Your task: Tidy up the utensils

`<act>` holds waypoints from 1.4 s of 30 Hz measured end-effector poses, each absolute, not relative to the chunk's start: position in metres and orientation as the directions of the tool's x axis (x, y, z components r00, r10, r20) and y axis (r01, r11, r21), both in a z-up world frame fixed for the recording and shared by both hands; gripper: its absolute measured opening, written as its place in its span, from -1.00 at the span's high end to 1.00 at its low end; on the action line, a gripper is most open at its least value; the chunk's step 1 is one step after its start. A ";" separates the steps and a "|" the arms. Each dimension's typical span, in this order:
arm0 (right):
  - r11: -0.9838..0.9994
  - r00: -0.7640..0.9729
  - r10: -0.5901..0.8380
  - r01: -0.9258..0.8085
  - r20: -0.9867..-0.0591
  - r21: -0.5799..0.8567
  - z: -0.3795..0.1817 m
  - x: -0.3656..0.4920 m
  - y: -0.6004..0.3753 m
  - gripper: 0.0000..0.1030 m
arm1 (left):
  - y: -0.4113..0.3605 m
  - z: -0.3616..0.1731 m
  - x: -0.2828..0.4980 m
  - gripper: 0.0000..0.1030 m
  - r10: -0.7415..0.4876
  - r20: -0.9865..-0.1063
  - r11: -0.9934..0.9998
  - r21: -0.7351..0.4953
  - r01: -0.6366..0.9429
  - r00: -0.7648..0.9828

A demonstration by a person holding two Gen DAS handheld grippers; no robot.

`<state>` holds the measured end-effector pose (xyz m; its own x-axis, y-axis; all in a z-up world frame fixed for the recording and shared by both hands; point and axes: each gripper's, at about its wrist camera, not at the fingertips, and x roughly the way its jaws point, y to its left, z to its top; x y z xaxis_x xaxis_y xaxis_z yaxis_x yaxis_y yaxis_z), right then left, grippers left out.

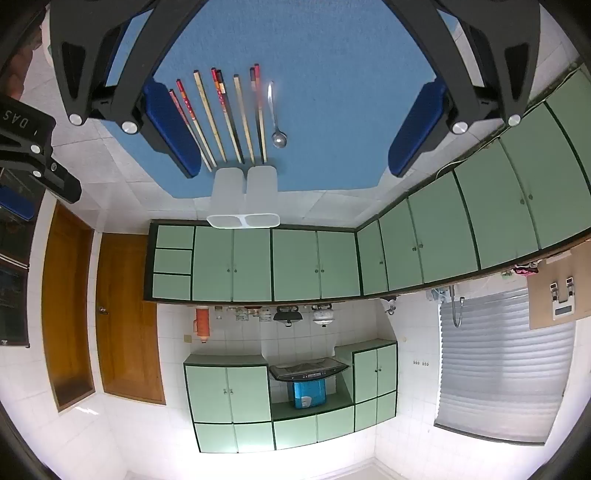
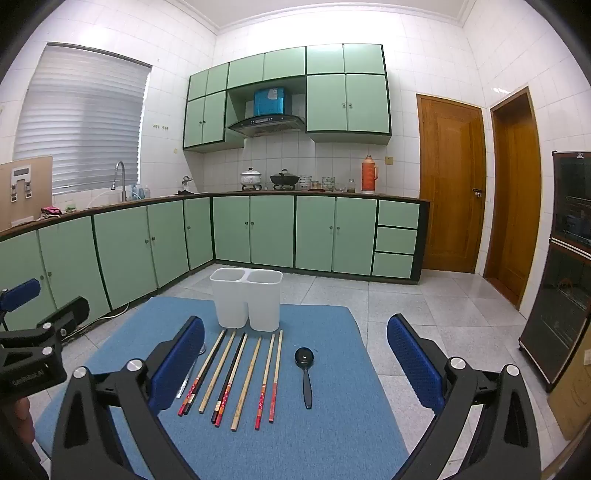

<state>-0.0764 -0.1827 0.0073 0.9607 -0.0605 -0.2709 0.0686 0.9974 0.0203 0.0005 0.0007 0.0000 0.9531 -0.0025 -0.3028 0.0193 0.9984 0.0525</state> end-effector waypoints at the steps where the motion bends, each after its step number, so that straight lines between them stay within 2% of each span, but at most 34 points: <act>1: 0.997 0.961 -0.060 0.068 -0.271 0.020 0.007 -0.076 -0.183 -0.89 | 0.000 0.000 0.000 -0.91 0.000 -0.300 0.998 0.057 0.018 0.954; 42: 0.998 0.961 -0.061 0.068 -0.271 0.017 0.008 -0.077 -0.183 -0.89 | 0.004 0.002 -0.004 -0.91 0.003 -0.294 0.998 0.062 0.016 0.956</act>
